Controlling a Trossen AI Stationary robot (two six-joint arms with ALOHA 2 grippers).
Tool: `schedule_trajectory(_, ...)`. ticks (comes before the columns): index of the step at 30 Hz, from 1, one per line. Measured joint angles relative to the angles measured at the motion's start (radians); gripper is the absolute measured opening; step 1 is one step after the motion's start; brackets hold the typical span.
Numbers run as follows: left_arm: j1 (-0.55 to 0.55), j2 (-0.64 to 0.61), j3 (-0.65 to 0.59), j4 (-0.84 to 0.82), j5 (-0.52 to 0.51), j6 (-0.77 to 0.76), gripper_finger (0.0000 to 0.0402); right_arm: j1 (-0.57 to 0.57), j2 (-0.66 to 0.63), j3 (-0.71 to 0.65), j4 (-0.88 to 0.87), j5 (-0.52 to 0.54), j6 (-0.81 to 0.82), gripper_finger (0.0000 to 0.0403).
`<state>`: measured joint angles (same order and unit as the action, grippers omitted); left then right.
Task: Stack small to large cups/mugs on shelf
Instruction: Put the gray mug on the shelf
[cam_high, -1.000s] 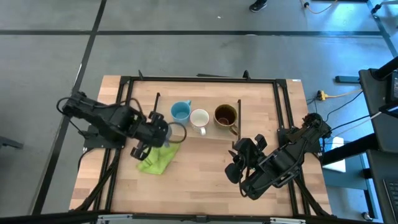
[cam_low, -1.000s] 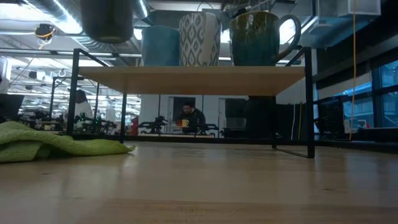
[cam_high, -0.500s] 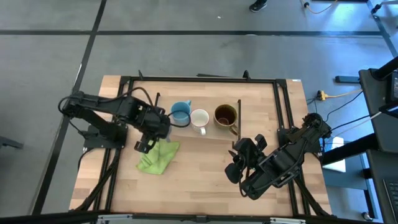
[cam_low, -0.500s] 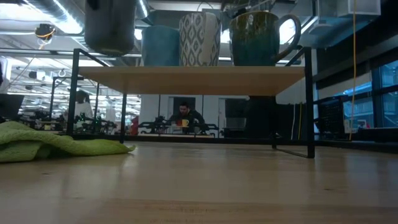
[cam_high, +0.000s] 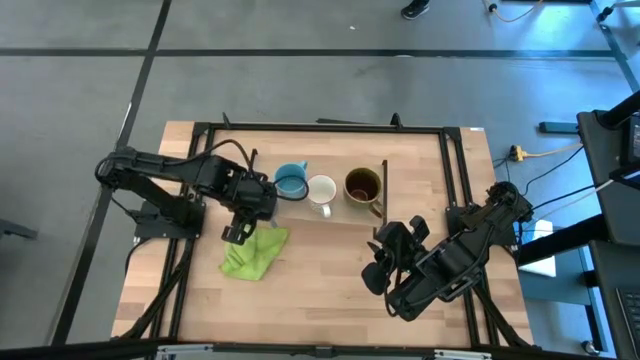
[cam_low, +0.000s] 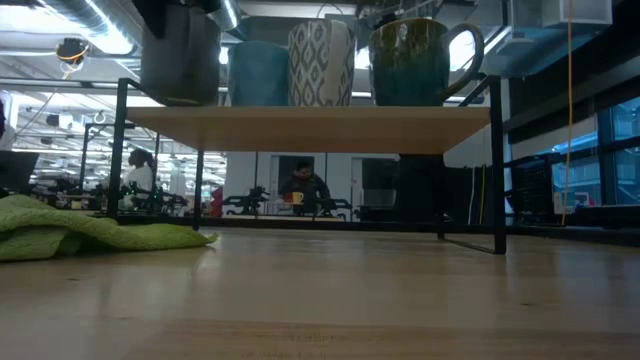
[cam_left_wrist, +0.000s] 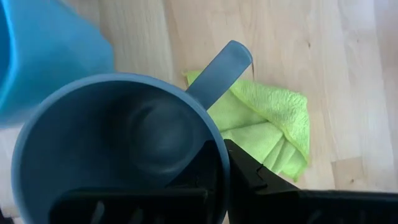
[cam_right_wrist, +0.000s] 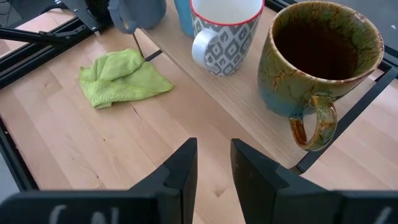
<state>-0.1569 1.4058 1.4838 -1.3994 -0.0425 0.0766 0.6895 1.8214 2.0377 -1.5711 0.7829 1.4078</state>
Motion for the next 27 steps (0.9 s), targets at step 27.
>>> schedule_trajectory(27,0.095,-0.077,-0.097,0.058,0.058,0.006,0.0005,0.0,0.0,0.0,0.0,-0.018,-0.002,0.0098)
